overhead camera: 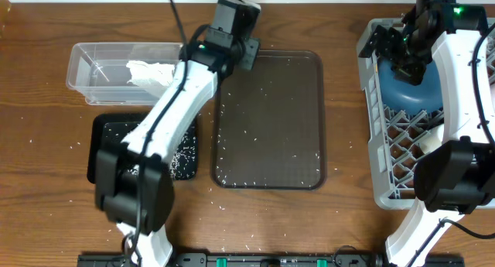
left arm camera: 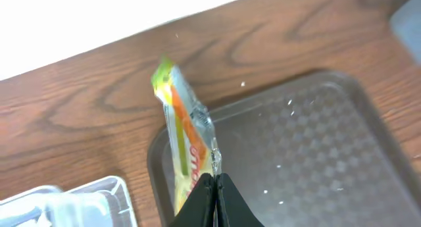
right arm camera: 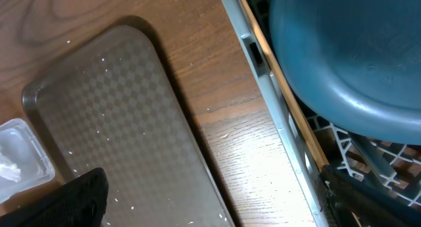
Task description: Sort waste into correct bins and load items into the dishwasher rack
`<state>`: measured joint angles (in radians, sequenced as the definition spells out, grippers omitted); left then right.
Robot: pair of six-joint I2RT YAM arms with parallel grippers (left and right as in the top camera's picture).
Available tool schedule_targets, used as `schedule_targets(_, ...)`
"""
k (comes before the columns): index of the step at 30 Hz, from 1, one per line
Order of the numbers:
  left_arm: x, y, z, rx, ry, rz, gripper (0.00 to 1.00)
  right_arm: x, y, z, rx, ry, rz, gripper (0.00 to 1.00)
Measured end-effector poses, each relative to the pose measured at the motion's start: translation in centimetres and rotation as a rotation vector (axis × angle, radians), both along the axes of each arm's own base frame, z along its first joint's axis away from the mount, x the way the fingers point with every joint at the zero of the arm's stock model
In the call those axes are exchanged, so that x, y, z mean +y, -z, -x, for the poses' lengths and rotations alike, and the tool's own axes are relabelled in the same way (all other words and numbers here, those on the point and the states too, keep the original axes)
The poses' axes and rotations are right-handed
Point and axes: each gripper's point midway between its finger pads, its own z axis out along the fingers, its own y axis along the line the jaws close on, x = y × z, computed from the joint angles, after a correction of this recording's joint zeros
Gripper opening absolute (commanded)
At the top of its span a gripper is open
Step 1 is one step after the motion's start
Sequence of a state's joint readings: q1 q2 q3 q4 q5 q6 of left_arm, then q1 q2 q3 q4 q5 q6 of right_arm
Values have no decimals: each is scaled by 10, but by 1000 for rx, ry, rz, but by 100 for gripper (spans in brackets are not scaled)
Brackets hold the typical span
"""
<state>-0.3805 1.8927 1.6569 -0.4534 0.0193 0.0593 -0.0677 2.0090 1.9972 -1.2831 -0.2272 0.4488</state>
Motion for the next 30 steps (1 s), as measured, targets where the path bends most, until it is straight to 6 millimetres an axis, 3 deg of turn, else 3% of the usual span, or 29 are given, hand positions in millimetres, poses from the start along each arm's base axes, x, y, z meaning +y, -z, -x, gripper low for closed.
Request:
schedule_targets(5, 21, -39, 4, -31, -124, 117, 6, 0, 0, 0, 0, 0, 0, 99)
schedule_targets(8, 53, -52, 3, -10, -292, 237, 6, 0, 0, 0, 0, 0, 0, 99)
schedule_targets(16, 155, -38, 3, 112, -809, 519, 6, 0, 0, 0, 0, 0, 0, 99)
schedule_targets(19, 181, -31, 8, 141, -944, 584, 6, 0, 0, 0, 0, 0, 0, 99)
schedule_targets(25, 213, -23, 10, 158, -1083, 644, 6, 0, 0, 0, 0, 0, 0, 99)
schedule_targets(30, 216, -25, 7, 145, -1057, 643, 9, 0, 0, 0, 0, 0, 0, 99)
